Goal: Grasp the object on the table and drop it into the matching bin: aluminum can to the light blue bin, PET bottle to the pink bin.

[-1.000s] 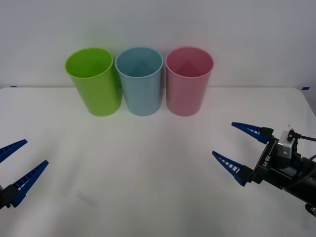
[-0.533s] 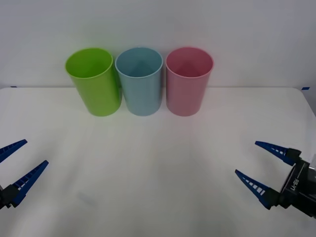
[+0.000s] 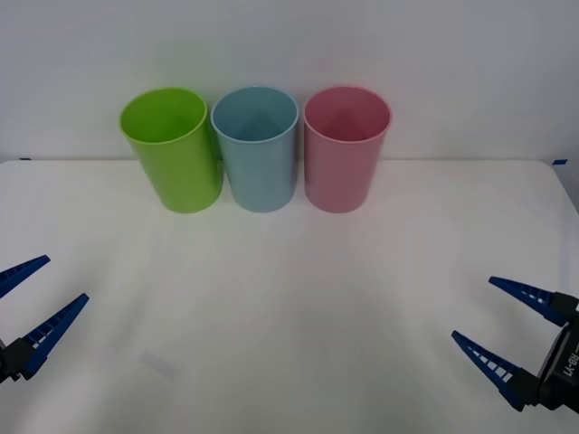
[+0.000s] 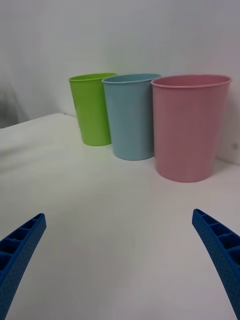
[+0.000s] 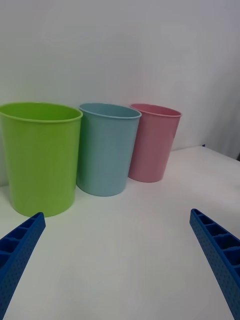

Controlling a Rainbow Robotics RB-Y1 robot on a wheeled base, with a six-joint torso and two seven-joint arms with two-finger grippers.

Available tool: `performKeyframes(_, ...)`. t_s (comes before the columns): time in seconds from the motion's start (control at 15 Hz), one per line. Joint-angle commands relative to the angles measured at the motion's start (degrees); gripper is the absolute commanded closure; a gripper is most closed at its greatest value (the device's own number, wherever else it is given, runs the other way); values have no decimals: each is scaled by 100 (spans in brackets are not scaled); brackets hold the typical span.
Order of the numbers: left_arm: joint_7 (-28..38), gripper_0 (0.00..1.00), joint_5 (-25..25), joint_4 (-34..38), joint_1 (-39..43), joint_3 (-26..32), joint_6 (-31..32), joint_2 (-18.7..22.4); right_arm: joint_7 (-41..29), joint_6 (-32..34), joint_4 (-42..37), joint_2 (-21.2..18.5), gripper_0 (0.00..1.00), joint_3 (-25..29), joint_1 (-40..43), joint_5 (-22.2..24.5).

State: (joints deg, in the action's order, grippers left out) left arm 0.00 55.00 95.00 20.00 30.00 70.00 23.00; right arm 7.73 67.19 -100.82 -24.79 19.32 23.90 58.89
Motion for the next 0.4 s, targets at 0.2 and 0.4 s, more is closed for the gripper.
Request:
performKeyframes(0.2,0,0,0,0,0,0,0,0,36,13,1,0,0,89,26,-9)
performKeyframes(0.4,0,0,0,0,0,0,0,0,36,13,1,0,0,89,35,-9)
